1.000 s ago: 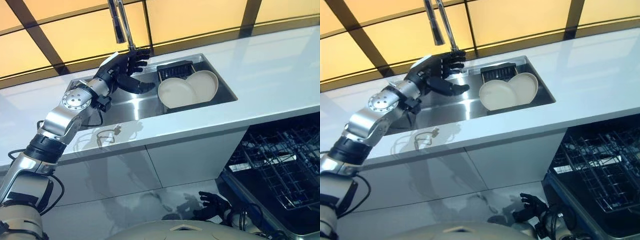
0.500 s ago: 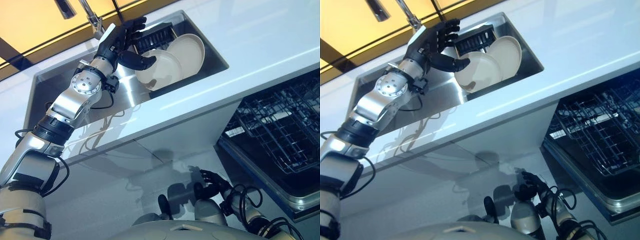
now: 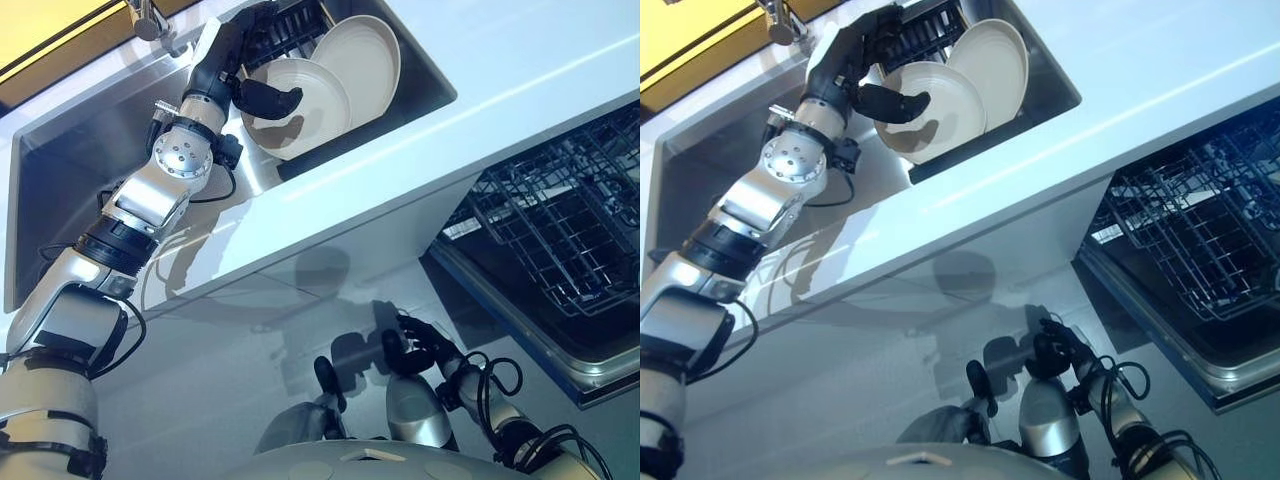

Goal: Pick up plates and place into dishwasher.

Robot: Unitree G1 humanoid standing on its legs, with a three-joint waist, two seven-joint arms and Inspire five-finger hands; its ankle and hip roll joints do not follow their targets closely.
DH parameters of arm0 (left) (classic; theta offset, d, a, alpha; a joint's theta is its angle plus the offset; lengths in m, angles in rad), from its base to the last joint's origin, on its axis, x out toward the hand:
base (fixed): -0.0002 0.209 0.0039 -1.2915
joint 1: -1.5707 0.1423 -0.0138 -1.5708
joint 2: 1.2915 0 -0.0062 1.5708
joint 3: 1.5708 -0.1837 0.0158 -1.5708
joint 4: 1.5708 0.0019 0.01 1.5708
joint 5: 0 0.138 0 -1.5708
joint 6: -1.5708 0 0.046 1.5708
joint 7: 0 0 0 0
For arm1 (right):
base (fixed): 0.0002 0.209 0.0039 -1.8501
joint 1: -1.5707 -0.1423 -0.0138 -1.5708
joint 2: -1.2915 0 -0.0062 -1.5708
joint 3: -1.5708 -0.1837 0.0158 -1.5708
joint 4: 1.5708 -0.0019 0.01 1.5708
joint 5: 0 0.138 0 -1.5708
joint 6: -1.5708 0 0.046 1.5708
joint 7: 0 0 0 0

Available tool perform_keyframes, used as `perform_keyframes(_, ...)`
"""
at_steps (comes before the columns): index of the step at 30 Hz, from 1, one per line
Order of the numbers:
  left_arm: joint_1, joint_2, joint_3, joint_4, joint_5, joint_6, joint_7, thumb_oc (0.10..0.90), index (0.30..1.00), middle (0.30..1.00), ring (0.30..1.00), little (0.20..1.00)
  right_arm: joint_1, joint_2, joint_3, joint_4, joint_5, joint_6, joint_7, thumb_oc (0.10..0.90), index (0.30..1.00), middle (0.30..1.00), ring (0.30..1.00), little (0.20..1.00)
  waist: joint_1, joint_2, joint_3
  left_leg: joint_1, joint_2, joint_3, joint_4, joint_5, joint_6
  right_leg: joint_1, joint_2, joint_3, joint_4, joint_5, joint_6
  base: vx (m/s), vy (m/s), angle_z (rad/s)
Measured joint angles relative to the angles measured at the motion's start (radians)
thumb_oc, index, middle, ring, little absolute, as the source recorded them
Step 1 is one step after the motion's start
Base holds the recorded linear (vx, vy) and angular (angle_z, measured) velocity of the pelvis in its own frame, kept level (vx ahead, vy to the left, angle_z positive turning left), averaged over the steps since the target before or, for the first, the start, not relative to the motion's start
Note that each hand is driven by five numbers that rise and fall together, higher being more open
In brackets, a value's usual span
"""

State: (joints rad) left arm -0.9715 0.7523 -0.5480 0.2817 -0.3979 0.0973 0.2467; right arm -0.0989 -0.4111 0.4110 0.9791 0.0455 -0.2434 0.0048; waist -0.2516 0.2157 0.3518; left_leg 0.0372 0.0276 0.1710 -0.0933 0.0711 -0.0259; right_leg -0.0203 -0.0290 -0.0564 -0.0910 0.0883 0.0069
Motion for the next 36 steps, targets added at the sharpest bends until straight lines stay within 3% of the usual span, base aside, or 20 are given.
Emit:
perform_keyframes(7, -0.068, 0.029, -0.063, 0.051, 0.122, 0.001, 0.0, 0.8, 0.9, 0.9, 0.9, 0.9, -0.012, -0.008, 0.0, -0.016, -0.017, 0.002, -0.001, 0.8, 0.9, 0.9, 0.9, 0.9, -0.002, 0.004, 0.03, -0.006, -0.001, 0.004, 0.002, 0.0, 0.0, -0.008, -0.001, 0.004, 0.0, 0.003, 0.0, 0.0, 0.001, -0.01)
perform_keyframes(10, -0.108, 0.049, -0.09, 0.064, 0.124, 0.005, 0.0, 0.8, 0.9, 0.9, 0.9, 0.9, -0.029, -0.012, 0.002, -0.02, -0.017, 0.005, -0.001, 0.8, 0.9, 0.9, 0.9, 0.9, -0.003, 0.007, 0.058, -0.006, -0.002, 0.018, 0.002, 0.0, 0.0, -0.009, -0.002, 0.008, 0.0, 0.006, 0.001, 0.01, 0.005, -0.06)
perform_keyframes(19, -0.148, 0.049, -0.147, 0.133, 0.167, 0.01, -0.007, 0.8, 0.9, 0.9, 0.9, 0.9, -0.032, -0.027, 0.027, -0.048, -0.017, 0.003, 0.0, 0.8, 0.9, 0.9, 0.9, 0.9, -0.029, 0.008, 0.067, -0.005, -0.015, 0.029, 0.003, 0.0, 0.0, -0.015, -0.013, 0.022, 0.0, 0.007, 0.009, 0.0, 0.006, -0.03)
perform_keyframes(24, -0.186, 0.049, -0.197, 0.176, 0.184, 0.012, -0.061, 0.8, 0.9, 0.9, 0.9, 0.9, -0.032, -0.03, 0.03, -0.058, -0.017, 0.001, 0.004, 0.8, 0.9, 0.9, 0.9, 0.9, -0.029, 0.008, 0.067, -0.01, -0.014, 0.047, 0.003, 0.0, 0.0, -0.028, -0.011, 0.041, 0.004, 0.009, 0.01, -0.01, 0.001, -0.09)
perform_keyframes(36, -0.294, 0.049, -0.203, 0.221, 0.205, 0.059, -0.198, 0.8, 0.9, 0.9, 0.9, 0.9, -0.036, -0.058, 0.031, -0.101, -0.018, 0.005, 0.01, 0.8, 0.9, 0.9, 0.9, 0.9, -0.043, 0.026, 0.102, -0.008, -0.016, 0.049, 0.003, 0.0, 0.0, -0.027, -0.013, 0.042, 0.006, 0.011, 0.011, -0.01, 0.001, -0.01)
